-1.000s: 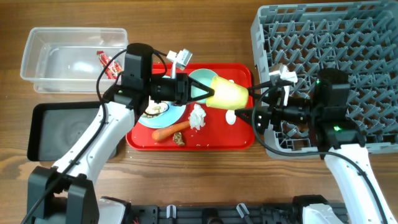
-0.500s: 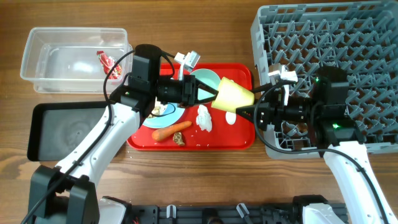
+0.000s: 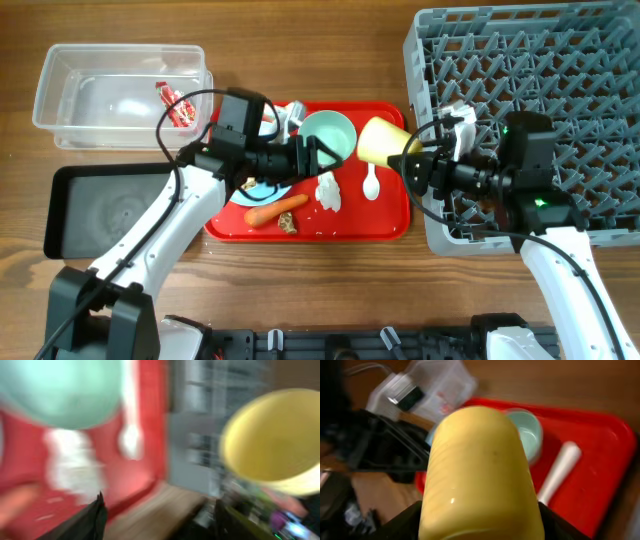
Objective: Sort waste into correct bins and load items into the dishwasher rack
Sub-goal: 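Hand the yellow cup from the left gripper to the right gripper, then lower the yellow cup into the dish rack with the right gripper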
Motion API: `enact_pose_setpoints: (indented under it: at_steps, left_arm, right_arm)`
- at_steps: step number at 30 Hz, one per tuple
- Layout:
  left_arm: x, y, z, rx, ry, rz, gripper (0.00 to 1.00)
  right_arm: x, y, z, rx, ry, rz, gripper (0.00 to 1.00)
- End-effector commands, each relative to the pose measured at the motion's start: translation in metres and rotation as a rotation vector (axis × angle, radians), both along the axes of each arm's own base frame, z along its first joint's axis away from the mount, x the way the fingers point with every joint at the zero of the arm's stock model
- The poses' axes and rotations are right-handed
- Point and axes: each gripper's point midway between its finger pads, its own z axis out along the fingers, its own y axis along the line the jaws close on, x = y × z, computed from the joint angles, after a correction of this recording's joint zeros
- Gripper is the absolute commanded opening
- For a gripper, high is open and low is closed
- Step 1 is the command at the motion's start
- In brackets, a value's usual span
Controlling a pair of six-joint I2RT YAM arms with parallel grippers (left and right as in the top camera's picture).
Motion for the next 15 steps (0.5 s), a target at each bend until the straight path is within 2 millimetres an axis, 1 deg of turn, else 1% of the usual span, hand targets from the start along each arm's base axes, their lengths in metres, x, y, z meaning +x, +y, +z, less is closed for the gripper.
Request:
enact_pose_setpoints:
  at_steps: [1, 2, 3, 4, 5, 7, 9, 10, 11, 12, 13, 15]
  left_arm:
    - [0.018, 0.045, -0.008, 0.270, -0.144, 0.106, 0.72]
    - [0.018, 0.051, -0.007, 0.299, -0.154, 0.119, 0.73]
    - [0.017, 0.065, -0.005, 0.371, -0.175, 0.151, 0.73]
    - [0.015, 0.076, -0.001, 0.421, -0.190, 0.182, 0.73]
    - [0.012, 0.087, 0.005, 0.462, -0.206, 0.209, 0.73]
    - [0.008, 0.094, 0.013, 0.485, -0.225, 0.230, 0.73]
    - [0.005, 0.096, 0.019, 0.483, -0.237, 0.235, 0.74]
    - [0.005, 0.096, 0.022, 0.479, -0.245, 0.237, 0.73]
    - [0.005, 0.096, 0.022, 0.478, -0.247, 0.238, 0.74]
    - [0.005, 0.096, 0.022, 0.477, -0.247, 0.238, 0.74]
    - [0.005, 0.096, 0.022, 0.478, -0.247, 0.238, 0.74]
    - [0.004, 0.096, 0.022, 0.477, -0.247, 0.238, 0.74]
  right_arm:
    - [0.021, -0.043, 0.031, -0.149, -0.040, -0.241, 0.48]
    - [0.022, -0.052, 0.039, -0.176, -0.039, -0.283, 0.48]
    - [0.024, -0.074, 0.054, -0.224, -0.019, -0.385, 0.48]
    - [0.024, -0.091, 0.064, -0.267, -0.011, -0.453, 0.48]
    - [0.021, -0.117, 0.074, -0.325, 0.013, -0.564, 0.48]
    - [0.015, -0.158, 0.080, -0.407, 0.057, -0.723, 0.48]
    - [0.008, -0.192, 0.079, -0.441, 0.113, -0.865, 0.48]
    - [0.002, -0.212, 0.074, -0.457, 0.149, -0.937, 0.48]
    - [-0.002, -0.226, 0.071, -0.464, 0.178, -0.991, 0.48]
    - [-0.010, -0.248, 0.065, -0.471, 0.224, -1.079, 0.48]
    - [-0.013, -0.259, 0.062, -0.473, 0.245, -1.110, 0.48]
    - [-0.022, -0.286, 0.049, -0.467, 0.318, -1.192, 0.48]
